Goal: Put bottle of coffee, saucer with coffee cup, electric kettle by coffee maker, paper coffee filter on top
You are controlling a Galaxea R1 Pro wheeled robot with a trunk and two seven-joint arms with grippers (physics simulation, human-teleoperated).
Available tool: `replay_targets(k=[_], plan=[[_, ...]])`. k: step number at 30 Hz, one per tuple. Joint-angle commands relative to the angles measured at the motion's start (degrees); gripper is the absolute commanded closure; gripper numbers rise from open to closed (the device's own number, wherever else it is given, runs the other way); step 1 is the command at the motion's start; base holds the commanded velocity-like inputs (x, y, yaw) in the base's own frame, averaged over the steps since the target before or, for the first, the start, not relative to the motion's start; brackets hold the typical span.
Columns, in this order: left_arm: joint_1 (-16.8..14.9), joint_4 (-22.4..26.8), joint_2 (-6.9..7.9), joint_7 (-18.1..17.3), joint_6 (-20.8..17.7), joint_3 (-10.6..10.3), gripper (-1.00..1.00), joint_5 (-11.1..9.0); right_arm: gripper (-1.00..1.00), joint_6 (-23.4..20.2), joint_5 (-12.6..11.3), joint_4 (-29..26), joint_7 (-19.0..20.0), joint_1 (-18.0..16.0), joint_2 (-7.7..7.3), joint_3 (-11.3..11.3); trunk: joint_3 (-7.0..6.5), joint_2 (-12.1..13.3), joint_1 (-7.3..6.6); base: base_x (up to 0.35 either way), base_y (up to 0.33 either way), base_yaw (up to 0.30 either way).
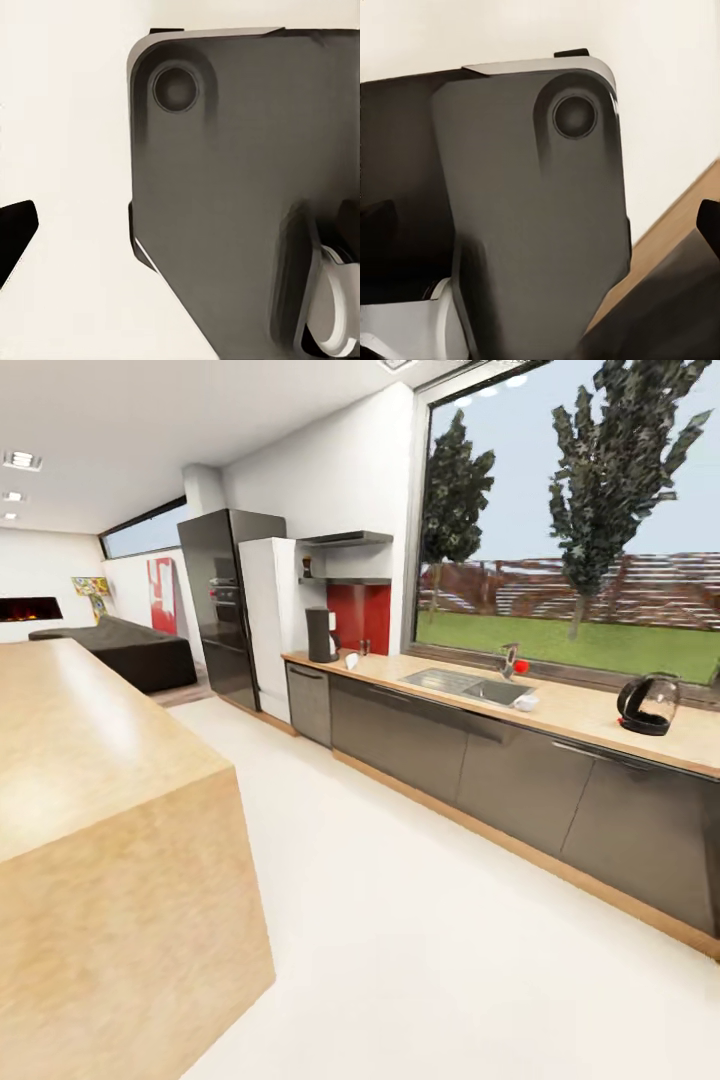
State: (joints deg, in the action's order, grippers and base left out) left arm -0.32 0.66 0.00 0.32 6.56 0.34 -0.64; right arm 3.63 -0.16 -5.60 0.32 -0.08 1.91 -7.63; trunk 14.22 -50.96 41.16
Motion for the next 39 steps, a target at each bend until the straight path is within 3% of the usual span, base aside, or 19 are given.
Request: replay_targets(k=[1,11,19,39], plan=[[0.0,0.0,0.00,0.0,0.2,0.0,-1.00,-0.1,-1.00,0.2,0.0,0.0,0.0,0.0,0.03,-0.4,-0.12,0.4,-0.22,0.000,0.000,-0.266],[-0.1,0.0,0.09,0.0,0.2,0.1,-1.00,-0.1,-1.00,0.2,0.0,0.0,0.0,0.0,0.11,-0.2,-1.92,4.4,-2.42,0.000,0.000,-0.266],[0.0,0.0,0.09,0.0,0.2,1.3,-1.00,-0.1,-1.00,0.2,0.1,0.1,0.0,0.0,0.18,-0.2,-3.35,7.6,-4.17,0.000,0.000,-0.266],[-0.1,0.0,0.08,0.0,0.2,1.4,-1.00,-0.1,-1.00,0.2,0.2,0.1,0.0,0.0,0.20,-0.1,-6.94,15.6,-8.57,0.000,0.000,-0.266]])
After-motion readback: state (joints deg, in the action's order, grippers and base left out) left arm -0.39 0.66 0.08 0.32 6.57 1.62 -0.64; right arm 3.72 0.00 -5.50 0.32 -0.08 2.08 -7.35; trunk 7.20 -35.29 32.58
